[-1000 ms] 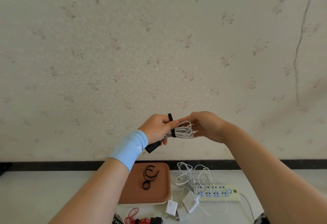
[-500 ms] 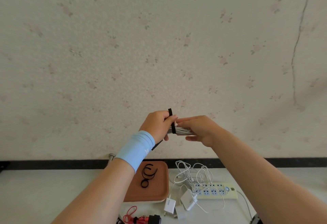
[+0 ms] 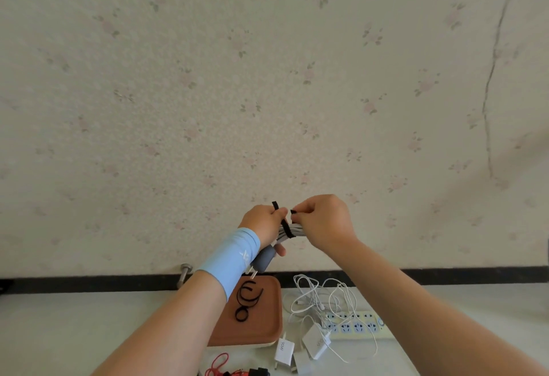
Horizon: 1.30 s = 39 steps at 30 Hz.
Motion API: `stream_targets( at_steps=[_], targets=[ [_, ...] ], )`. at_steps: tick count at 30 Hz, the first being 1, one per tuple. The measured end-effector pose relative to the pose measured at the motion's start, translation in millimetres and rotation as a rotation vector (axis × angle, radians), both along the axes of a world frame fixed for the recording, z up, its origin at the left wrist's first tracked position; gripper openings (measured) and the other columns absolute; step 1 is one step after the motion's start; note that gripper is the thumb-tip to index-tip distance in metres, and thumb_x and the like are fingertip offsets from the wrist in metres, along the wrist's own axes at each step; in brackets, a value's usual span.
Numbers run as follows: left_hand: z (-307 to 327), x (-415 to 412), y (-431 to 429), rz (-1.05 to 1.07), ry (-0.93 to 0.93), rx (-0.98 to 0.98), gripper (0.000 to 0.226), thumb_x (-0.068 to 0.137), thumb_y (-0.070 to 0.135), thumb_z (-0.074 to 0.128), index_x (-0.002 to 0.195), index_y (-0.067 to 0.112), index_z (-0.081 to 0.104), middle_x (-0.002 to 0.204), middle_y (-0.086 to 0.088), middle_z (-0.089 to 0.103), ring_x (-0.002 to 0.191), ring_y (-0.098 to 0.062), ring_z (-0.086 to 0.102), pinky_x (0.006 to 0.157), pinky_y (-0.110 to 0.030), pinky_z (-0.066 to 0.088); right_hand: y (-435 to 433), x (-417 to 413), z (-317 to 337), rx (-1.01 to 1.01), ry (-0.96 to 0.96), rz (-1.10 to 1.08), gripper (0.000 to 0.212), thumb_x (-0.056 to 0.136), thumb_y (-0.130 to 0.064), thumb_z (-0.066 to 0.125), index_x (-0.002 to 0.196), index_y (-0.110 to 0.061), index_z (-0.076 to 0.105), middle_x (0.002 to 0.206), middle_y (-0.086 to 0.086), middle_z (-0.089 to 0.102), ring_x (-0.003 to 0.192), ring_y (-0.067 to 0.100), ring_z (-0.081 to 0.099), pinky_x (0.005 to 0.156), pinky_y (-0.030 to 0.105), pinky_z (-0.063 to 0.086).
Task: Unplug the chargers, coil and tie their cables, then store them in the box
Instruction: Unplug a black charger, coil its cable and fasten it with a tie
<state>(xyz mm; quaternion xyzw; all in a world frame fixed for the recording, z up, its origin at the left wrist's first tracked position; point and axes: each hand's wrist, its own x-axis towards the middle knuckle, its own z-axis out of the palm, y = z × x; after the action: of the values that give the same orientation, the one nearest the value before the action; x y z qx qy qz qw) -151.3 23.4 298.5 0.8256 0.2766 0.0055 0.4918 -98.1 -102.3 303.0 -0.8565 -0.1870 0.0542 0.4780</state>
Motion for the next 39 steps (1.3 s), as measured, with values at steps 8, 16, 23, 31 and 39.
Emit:
stream_targets(
  at_steps=[8, 16, 23, 31, 39],
  targets=[
    [-0.3, 0.5, 5.5, 0.012, 0.199, 0.016, 0.021, 0.097, 0.016, 0.048, 0.087, 0.003, 0.060, 0.075, -0.017, 0.062, 0.065, -0.032, 0.061, 0.062, -0.033, 0.047, 3.5, -9.0, -7.5, -0.232, -0.303, 0.216, 0.015, 0.093, -0.020, 0.065, 0.098, -0.024, 0.079, 0.097, 0.003, 0.070, 0.090, 0.019, 0.063, 0.072, 0.029, 0.049],
    [7.4, 2.4, -5.0, 0.067, 0.119, 0.052, 0.034, 0.102, 0.020, 0.045, 0.072, 0.008, 0.055, 0.064, -0.009, 0.056, 0.054, -0.023, 0.052, 0.054, -0.028, 0.039, 2.8, -6.2, 7.7, 0.051, 0.243, 0.124, 0.015, 0.084, -0.002, 0.070, 0.071, -0.010, 0.072, 0.065, 0.002, 0.065, 0.060, 0.014, 0.056, 0.051, 0.020, 0.043],
    [8.5, 4.8, -4.7, 0.150, 0.017, -0.210, 0.035, 0.100, 0.032, 0.049, 0.102, 0.001, 0.066, 0.098, -0.020, 0.071, 0.076, -0.037, 0.072, 0.073, -0.039, 0.058, 2.9, -6.1, 1.5, -0.045, -0.139, 0.200, 0.009, 0.087, -0.011, 0.073, 0.078, -0.012, 0.073, 0.080, -0.002, 0.068, 0.073, 0.014, 0.061, 0.065, 0.024, 0.049],
    [8.8, -8.4, 0.8, 0.221, -0.100, -0.286, 0.034, 0.100, 0.032, 0.049, 0.085, 0.004, 0.061, 0.077, -0.016, 0.066, 0.050, -0.031, 0.061, 0.049, -0.029, 0.050, -4.6, 6.5, 6.7, -0.119, -0.226, 0.423, 0.011, 0.088, -0.026, 0.073, 0.077, -0.026, 0.076, 0.089, -0.011, 0.071, 0.084, 0.008, 0.066, 0.078, 0.029, 0.054],
    [20.3, -14.6, -7.1, 0.097, -0.250, -0.184, 0.037, 0.099, 0.035, 0.052, 0.089, 0.001, 0.064, 0.078, -0.024, 0.071, 0.055, -0.040, 0.067, 0.055, -0.040, 0.055, -13.8, 15.8, 9.7, -0.140, 0.017, 0.426, 0.033, 0.091, -0.031, 0.071, 0.121, -0.027, 0.058, 0.110, -0.006, 0.064, 0.083, 0.022, 0.073, 0.068, 0.044, 0.063]
  ],
)
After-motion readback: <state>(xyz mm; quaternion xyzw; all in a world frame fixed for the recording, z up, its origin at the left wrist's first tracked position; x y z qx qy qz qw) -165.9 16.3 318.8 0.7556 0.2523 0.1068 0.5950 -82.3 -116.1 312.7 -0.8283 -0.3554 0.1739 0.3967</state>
